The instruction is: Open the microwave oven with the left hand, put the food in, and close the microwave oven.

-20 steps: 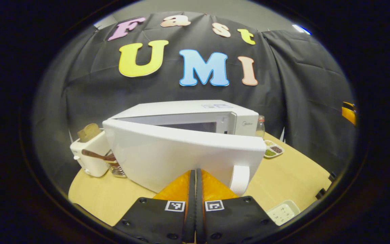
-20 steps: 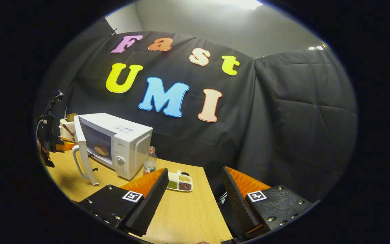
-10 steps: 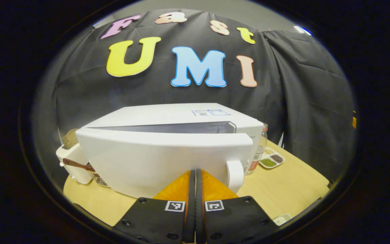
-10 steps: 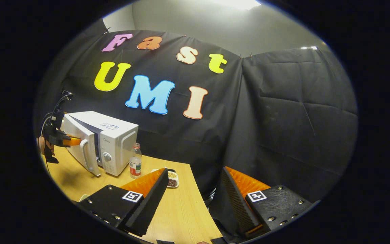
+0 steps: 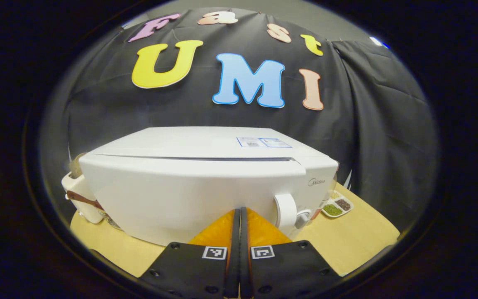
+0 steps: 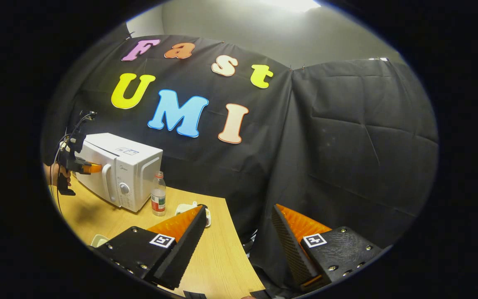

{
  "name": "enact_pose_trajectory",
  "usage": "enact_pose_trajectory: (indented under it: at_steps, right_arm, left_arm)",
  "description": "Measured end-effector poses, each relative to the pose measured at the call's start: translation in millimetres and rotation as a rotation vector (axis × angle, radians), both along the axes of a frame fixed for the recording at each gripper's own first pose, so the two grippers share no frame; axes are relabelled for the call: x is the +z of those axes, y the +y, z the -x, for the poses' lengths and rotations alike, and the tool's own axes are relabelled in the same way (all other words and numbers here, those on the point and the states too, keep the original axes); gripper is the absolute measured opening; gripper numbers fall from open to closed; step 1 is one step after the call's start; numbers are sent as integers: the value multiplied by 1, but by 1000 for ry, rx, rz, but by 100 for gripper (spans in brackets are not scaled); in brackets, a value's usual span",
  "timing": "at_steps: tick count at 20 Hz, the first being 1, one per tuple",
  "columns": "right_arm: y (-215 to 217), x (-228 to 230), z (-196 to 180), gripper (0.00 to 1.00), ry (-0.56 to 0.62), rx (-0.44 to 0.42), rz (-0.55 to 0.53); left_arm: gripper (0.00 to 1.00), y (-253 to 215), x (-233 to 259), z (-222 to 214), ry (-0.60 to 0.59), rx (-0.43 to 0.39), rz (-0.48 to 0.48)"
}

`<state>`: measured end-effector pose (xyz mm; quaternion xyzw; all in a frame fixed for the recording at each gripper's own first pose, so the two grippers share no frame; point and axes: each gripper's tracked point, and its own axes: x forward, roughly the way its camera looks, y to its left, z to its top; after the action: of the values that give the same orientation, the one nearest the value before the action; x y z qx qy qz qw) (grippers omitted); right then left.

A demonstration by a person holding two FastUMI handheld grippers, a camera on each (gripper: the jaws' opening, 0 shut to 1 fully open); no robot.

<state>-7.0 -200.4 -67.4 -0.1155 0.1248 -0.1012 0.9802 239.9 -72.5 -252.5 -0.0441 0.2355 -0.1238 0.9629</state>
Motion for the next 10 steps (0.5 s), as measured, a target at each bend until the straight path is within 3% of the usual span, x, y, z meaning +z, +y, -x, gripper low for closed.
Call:
enact_pose_trajectory:
  at_steps: [5, 10]
  right_arm:
    - [14, -1, -14, 96, -13, 48, -40]
    - [53, 7, -32, 97, -46, 145, -93]
  left_arm:
    - [7, -4, -5, -10, 18, 16, -62]
    - [7, -14, 68, 27, -94, -1, -34]
